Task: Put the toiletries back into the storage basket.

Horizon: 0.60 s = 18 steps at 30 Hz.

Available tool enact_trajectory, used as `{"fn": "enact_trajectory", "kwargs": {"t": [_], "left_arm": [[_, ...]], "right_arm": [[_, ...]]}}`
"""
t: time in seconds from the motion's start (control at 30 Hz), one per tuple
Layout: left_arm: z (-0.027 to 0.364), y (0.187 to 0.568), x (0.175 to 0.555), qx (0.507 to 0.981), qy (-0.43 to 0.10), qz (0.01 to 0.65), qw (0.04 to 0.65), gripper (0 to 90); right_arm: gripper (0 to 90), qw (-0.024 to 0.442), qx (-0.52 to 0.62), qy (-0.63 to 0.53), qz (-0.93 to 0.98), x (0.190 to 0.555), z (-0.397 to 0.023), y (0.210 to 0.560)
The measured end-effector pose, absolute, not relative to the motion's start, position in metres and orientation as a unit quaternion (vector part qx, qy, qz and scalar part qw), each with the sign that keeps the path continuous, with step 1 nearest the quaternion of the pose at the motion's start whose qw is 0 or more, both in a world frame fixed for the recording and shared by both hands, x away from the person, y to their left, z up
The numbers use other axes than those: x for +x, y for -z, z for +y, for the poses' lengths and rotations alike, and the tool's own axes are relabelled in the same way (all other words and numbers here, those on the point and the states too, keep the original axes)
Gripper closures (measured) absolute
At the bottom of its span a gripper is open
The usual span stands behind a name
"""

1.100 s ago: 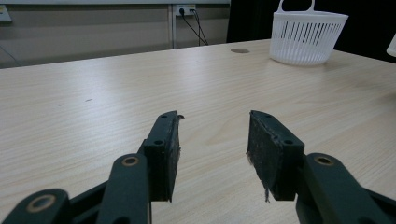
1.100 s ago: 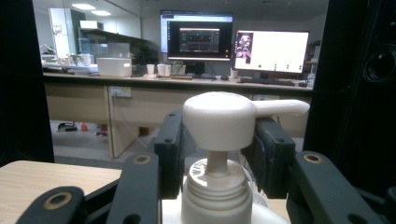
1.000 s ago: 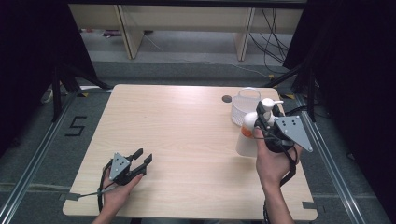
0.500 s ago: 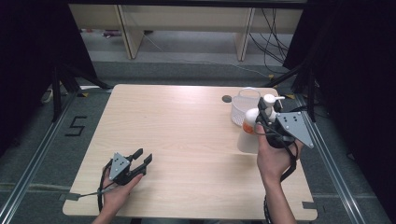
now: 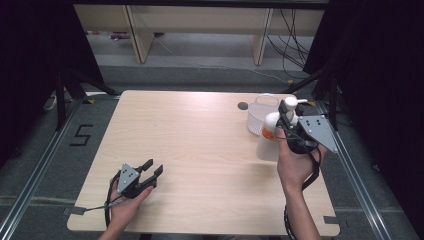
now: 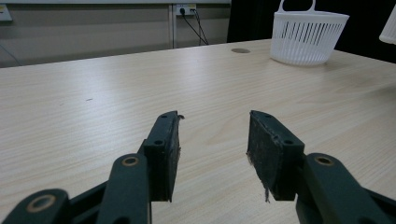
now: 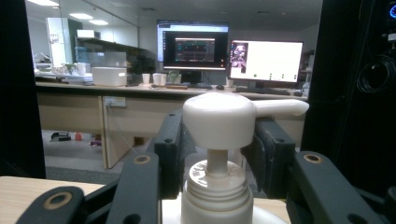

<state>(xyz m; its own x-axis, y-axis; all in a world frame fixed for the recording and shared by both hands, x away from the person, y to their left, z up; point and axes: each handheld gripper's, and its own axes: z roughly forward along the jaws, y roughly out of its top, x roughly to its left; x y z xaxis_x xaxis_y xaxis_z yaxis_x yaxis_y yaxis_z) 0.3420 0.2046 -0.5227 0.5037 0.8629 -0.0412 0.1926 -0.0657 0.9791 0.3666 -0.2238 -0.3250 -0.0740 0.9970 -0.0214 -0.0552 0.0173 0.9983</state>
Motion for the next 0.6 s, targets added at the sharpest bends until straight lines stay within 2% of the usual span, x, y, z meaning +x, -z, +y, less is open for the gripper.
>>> {"fn": "enact_trajectory", "kwargs": {"t": [0.6], "left_arm": [[0.204, 0.523, 0.342, 0.665, -0.302, 0.396, 0.557, 52.8]], "right_arm": [[60.1, 0.503, 0.459, -0.523, 0.513, 0.379, -0.227, 0.320]]}}
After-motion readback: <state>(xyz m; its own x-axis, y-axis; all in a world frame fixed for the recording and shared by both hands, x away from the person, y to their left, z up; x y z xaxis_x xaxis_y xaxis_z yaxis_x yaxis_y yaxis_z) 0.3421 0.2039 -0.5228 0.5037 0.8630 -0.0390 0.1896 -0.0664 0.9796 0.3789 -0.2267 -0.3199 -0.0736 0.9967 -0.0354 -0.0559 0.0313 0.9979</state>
